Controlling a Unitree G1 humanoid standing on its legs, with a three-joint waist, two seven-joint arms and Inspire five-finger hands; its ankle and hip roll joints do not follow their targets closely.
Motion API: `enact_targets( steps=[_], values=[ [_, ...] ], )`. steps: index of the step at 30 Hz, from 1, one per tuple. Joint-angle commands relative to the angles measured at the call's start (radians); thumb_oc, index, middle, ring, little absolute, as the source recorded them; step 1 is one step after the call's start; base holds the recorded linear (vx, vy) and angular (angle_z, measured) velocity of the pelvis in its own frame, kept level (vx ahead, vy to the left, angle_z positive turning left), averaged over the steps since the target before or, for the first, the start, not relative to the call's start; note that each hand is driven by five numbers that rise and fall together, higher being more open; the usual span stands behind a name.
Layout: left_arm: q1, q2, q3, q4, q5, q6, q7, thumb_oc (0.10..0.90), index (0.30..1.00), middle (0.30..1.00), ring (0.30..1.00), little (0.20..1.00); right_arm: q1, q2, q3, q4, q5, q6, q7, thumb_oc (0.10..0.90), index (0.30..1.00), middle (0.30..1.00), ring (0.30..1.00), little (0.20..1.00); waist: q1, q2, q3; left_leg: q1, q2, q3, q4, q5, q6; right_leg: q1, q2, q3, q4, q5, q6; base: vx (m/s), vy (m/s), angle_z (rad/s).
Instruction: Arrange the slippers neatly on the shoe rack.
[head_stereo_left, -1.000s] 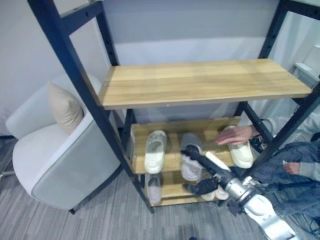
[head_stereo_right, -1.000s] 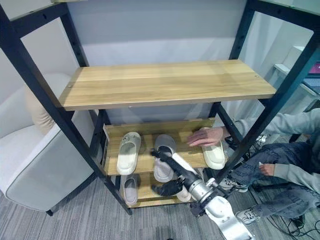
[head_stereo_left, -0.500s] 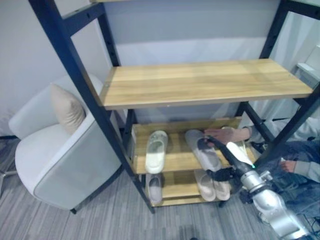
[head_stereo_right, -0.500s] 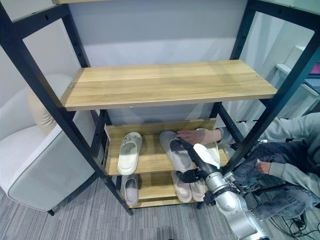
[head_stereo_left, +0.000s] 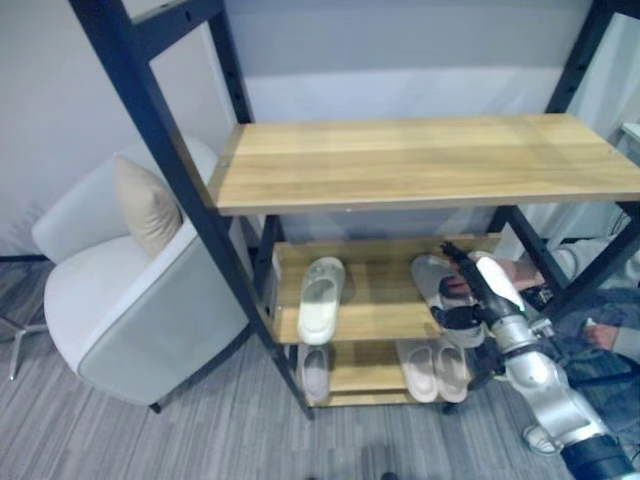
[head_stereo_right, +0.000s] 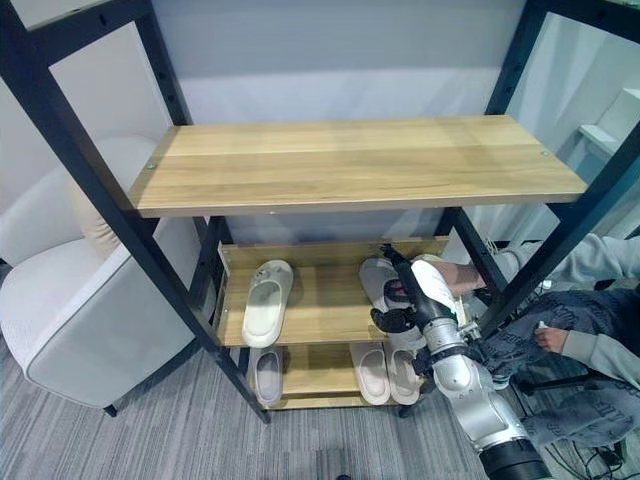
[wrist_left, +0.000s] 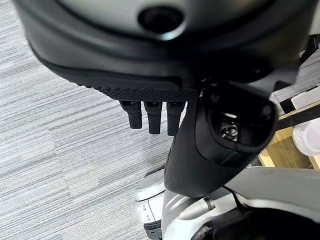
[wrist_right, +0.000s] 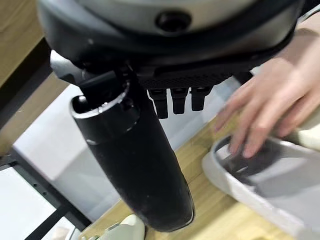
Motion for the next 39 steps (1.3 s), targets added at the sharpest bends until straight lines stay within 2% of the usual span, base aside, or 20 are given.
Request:
enact_targets(
  steps=[1, 6, 14, 18, 20, 24, 28, 33, 39],
  values=[
    [-0.061, -0.061, -0.066, 0.010, -0.015, -0.041, -0.038, 0.800, 0.900, 0.900, 0.900, 0.900, -0.120, -0.040, -0.099, -0.105, 0.020, -0.088, -0.038, 0.800, 0.900, 0.900, 0.900, 0.900, 0.024, -0.022, 0.013, 0.010, -0.009, 0.003, -0.003, -0.069, 0.006, 0.079, -0.024, -0.018, 0.007, -0.135, 0.058, 0.00, 0.000, 0.00],
    [-0.026, -0.050, -0.096, -0.065, -0.021, -0.048, -0.078, 0.800, 0.900, 0.900, 0.900, 0.900, -0.058, -0.080, -0.156, -0.089, -0.019, -0.091, -0.032, 0.800, 0.900, 0.900, 0.900, 0.900, 0.024, -0.018, 0.014, 0.013, -0.013, -0.003, -0.003, -0.074, 0.010, 0.085, -0.026, -0.022, 0.007, -0.138, 0.059, 0.00, 0.000, 0.00],
    [0.014, -0.019, -0.121, -0.176, -0.029, -0.044, -0.124, 0.800, 0.900, 0.900, 0.900, 0.900, -0.061, -0.135, -0.199, -0.038, -0.048, -0.085, -0.053, 0.800, 0.900, 0.900, 0.900, 0.900, 0.026, -0.011, 0.018, 0.011, -0.016, -0.007, -0.003, -0.074, 0.013, 0.082, -0.029, -0.028, 0.007, -0.137, 0.061, 0.01, 0.002, 0.00],
    [0.007, -0.046, -0.096, -0.001, -0.006, -0.059, -0.058, 0.800, 0.900, 0.900, 0.900, 0.900, -0.096, -0.151, -0.193, 0.017, -0.024, -0.073, -0.102, 0.800, 0.900, 0.900, 0.900, 0.900, 0.031, -0.023, 0.040, -0.016, -0.017, -0.011, -0.003, -0.065, 0.009, 0.055, -0.029, -0.034, 0.007, -0.132, 0.062, -0.01, -0.007, 0.00],
    [-0.014, -0.039, -0.076, 0.032, -0.004, -0.056, -0.048, 0.800, 0.900, 0.900, 0.900, 0.900, -0.097, -0.169, -0.197, 0.011, -0.017, -0.071, -0.103, 0.800, 0.900, 0.900, 0.900, 0.900, 0.033, -0.027, 0.049, -0.028, -0.018, -0.013, -0.003, -0.061, 0.006, 0.044, -0.028, -0.035, 0.007, -0.129, 0.062, -0.01, -0.013, 0.02],
    [-0.059, -0.026, -0.065, 0.036, -0.019, -0.064, -0.038, 0.800, 0.900, 0.900, 0.900, 0.900, -0.173, -0.233, -0.175, 0.019, -0.013, -0.069, -0.108, 0.800, 0.900, 0.900, 0.900, 0.900, 0.039, -0.032, 0.086, -0.081, -0.020, -0.019, -0.003, -0.044, 0.002, -0.005, -0.027, -0.035, 0.007, -0.117, 0.062, -0.06, -0.009, 0.00],
    [-0.081, -0.019, -0.060, 0.027, -0.032, -0.065, -0.036, 0.800, 0.900, 0.900, 0.900, 0.900, -0.210, -0.288, -0.163, 0.028, -0.085, -0.047, -0.117, 0.800, 0.900, 0.900, 0.900, 0.900, 0.043, -0.037, 0.106, -0.116, -0.018, -0.022, -0.003, -0.034, 0.000, -0.038, -0.028, -0.037, 0.007, -0.110, 0.063, -0.03, -0.001, 0.03],
    [-0.116, -0.010, -0.056, 0.012, -0.050, -0.064, -0.022, 0.800, 0.900, 0.900, 0.900, 0.900, -0.262, -0.314, -0.147, 0.064, -0.160, -0.002, -0.150, 0.800, 0.900, 0.900, 0.900, 0.900, 0.045, -0.041, 0.126, -0.146, -0.020, -0.025, -0.003, -0.026, -0.001, -0.065, -0.029, -0.035, 0.007, -0.104, 0.063, 0.00, -0.001, 0.01],
    [-0.150, 0.000, -0.065, 0.001, -0.077, -0.066, -0.012, 0.800, 0.900, 0.900, 0.900, 0.900, -0.349, -0.319, -0.086, 0.110, -0.132, -0.005, -0.156, 0.800, 0.900, 0.900, 0.900, 0.900, 0.052, -0.048, 0.149, -0.176, -0.021, -0.026, -0.003, -0.016, -0.003, -0.095, -0.032, -0.033, 0.009, -0.094, 0.063, -0.01, -0.004, 0.02]
  ],
)
